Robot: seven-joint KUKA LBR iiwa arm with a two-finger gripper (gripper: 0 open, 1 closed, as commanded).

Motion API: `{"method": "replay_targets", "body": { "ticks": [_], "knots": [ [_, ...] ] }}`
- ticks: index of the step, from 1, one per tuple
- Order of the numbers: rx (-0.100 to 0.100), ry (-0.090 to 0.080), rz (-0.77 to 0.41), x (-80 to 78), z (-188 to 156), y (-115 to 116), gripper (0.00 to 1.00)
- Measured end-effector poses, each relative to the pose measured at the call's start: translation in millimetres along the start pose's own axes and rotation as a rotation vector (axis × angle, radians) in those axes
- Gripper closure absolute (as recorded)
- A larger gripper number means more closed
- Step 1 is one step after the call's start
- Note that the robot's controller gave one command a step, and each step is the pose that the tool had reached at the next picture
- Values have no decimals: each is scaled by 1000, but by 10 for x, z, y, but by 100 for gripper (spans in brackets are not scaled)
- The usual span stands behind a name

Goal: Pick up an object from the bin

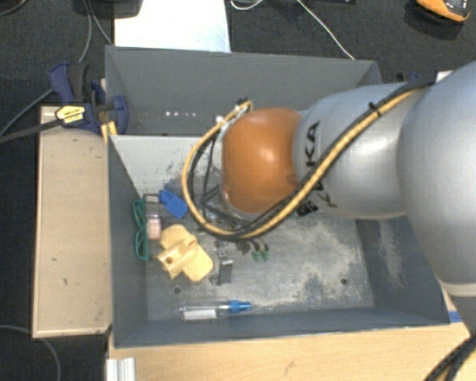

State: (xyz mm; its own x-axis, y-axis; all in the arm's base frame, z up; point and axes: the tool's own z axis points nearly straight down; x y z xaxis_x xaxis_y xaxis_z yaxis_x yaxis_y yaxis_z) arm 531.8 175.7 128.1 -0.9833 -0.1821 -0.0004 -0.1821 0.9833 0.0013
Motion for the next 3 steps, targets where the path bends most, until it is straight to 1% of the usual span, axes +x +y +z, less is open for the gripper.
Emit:
{"method": "replay_targets", "body": {
  "ticks": [1, 2, 3],
  "knots": [
    [-1, -2, 77, 6, 220, 209, 0],
    [0, -7, -599, -113, 543, 409, 100],
    [-1, -10, -592, -123, 533, 417, 100]
  ]
}}
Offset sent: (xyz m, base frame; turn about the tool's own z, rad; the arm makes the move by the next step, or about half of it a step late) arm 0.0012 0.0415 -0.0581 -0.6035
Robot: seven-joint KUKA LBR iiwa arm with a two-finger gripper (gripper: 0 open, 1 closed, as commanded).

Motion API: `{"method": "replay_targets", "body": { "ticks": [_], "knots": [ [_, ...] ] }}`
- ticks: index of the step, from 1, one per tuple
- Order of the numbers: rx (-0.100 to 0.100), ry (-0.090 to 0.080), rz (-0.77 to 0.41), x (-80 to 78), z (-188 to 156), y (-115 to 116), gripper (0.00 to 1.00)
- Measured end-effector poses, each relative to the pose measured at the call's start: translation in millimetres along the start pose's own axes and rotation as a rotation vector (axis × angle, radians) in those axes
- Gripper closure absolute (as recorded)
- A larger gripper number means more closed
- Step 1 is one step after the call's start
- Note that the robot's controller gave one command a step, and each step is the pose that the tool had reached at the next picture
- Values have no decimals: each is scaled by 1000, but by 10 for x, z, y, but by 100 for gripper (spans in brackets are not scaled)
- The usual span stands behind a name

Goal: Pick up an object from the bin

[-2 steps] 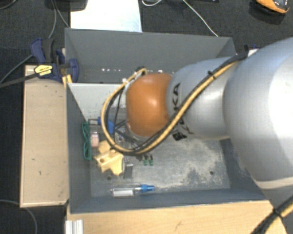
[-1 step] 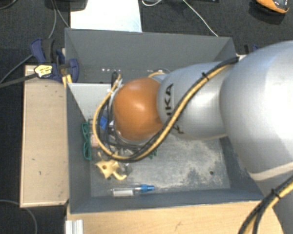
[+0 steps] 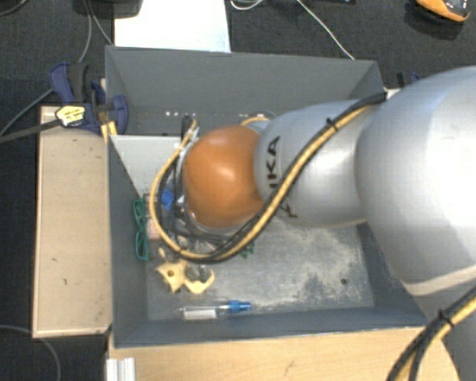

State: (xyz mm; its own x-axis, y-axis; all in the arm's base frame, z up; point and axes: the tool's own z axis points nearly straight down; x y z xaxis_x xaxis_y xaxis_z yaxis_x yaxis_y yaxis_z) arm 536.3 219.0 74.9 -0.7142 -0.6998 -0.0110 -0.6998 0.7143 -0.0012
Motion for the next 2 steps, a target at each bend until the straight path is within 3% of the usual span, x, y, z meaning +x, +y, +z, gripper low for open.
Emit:
{"method": "replay_targets", "body": {
  "ticks": [2],
  "knots": [
    [-1, 1, 6, -1, 0, 0, 100]
  ]
}}
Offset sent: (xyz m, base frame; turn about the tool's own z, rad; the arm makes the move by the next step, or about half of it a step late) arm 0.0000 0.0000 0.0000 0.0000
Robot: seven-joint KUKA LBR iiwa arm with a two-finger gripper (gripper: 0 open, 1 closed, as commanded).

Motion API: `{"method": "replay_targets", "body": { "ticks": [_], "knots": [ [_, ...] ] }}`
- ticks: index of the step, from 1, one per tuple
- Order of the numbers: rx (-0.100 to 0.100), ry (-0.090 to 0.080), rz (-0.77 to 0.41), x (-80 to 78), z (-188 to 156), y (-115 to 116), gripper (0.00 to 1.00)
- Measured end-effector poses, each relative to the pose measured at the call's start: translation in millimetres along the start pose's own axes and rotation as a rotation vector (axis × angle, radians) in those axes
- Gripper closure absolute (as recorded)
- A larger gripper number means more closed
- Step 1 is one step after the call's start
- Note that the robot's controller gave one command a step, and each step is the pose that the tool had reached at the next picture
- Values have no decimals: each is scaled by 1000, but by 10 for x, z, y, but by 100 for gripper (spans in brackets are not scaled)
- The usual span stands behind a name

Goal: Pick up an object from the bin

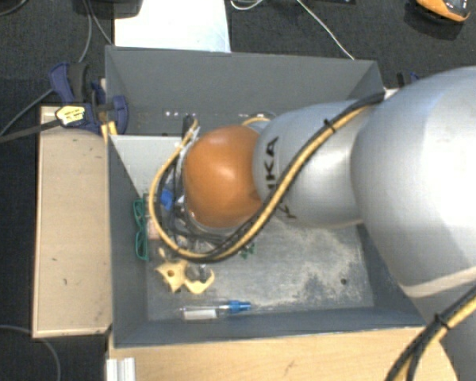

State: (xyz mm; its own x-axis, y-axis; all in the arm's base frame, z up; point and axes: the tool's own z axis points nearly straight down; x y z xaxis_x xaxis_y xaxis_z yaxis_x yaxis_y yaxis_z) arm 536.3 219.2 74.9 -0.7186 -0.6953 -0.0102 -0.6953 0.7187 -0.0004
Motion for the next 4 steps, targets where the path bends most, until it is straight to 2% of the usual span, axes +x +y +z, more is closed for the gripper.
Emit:
{"method": "replay_targets", "body": {
  "ticks": [2, 3, 4],
  "knots": [
    [0, 0, 2, 0, 0, -1, 100],
    [-1, -3, 14, -3, -373, 33, 100],
    [-1, -3, 16, -3, -373, 33, 100]
  ]
}}
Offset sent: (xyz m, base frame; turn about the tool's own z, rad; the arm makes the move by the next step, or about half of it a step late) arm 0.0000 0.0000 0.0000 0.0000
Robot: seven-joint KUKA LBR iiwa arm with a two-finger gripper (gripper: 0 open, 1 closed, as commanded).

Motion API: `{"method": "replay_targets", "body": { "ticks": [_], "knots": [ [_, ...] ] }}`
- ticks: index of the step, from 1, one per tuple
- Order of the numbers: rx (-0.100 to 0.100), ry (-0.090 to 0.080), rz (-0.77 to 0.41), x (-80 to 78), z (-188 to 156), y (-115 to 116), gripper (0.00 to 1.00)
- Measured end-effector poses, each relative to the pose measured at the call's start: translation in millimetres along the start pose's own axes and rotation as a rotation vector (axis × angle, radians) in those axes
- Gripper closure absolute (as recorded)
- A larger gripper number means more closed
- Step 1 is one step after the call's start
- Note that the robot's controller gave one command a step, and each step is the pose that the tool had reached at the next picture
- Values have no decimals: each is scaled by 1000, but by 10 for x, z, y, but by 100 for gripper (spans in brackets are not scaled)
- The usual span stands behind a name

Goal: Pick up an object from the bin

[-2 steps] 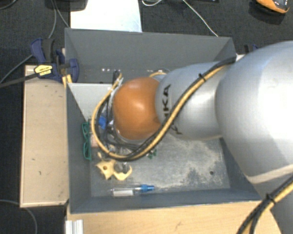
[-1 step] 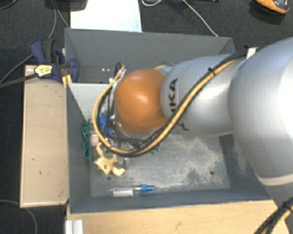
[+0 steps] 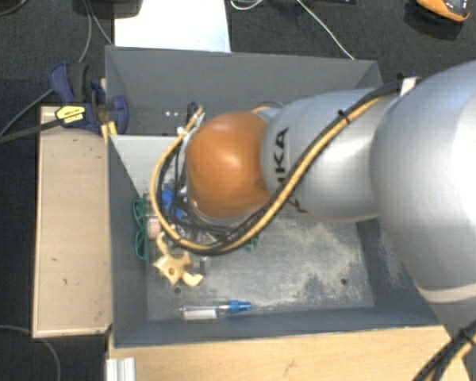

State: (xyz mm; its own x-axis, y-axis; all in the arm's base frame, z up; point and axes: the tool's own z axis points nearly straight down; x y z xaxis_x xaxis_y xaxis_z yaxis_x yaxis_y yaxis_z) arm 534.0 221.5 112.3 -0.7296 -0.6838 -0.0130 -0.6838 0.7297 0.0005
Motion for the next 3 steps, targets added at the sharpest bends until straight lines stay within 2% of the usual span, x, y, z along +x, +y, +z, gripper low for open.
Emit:
{"method": "replay_targets", "body": {
  "ticks": [1, 2, 3],
  "knots": [
    [1, -7, -14, -73, -206, 63, 100],
    [0, -2, -5, 37, -285, 57, 100],
    [2, -11, 0, -158, -286, 14, 100]
  ]
}}
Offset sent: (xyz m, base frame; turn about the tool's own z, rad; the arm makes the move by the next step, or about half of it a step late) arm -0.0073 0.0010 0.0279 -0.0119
